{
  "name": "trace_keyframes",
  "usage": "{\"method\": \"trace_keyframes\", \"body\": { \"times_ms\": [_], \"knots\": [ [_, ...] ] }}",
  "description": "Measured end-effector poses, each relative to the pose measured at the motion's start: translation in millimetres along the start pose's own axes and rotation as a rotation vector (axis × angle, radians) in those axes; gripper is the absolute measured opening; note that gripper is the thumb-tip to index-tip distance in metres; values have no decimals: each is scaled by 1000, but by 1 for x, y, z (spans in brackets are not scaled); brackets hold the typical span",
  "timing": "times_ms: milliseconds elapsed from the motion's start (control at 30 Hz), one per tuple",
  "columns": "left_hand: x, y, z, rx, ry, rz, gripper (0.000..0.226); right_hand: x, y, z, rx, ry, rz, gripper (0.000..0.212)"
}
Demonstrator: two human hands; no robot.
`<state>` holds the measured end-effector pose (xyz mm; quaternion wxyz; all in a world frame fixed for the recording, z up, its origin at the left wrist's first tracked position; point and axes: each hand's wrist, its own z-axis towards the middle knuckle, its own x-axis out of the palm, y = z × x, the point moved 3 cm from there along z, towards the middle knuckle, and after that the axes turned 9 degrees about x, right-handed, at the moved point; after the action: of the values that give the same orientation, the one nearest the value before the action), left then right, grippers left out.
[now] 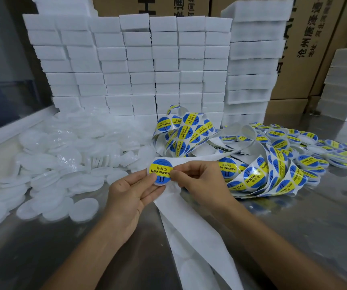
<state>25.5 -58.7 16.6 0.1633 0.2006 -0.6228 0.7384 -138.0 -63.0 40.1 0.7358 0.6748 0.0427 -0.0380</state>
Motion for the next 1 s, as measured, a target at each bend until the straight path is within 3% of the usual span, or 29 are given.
{"method": "trace_keyframes", "body": {
  "times_ms": [133, 367, 500, 633, 800, 1000],
  "knots": [
    [2, 2, -2, 36, -17, 47, 25, 2, -1, -1, -43, -52, -20, 10],
    [7, 2, -5, 99, -19, 39, 48, 0, -3, 1, -124, -162, -131, 16],
    [6, -1, -5, 108, 4, 8, 50, -5, -5, 4, -132, -239, -178, 31],
    [13, 1, -8, 69, 119, -26, 43, -3, -6, 5, -214, -180, -180, 20],
    [16, -1, -8, 40, 174, -103, 45, 9, -9, 2, -366, -153, -246, 38],
    [18, 4, -10, -3, 199, -91, 40, -6, -14, 12, -323, -244, -136, 8]
  ]
}}
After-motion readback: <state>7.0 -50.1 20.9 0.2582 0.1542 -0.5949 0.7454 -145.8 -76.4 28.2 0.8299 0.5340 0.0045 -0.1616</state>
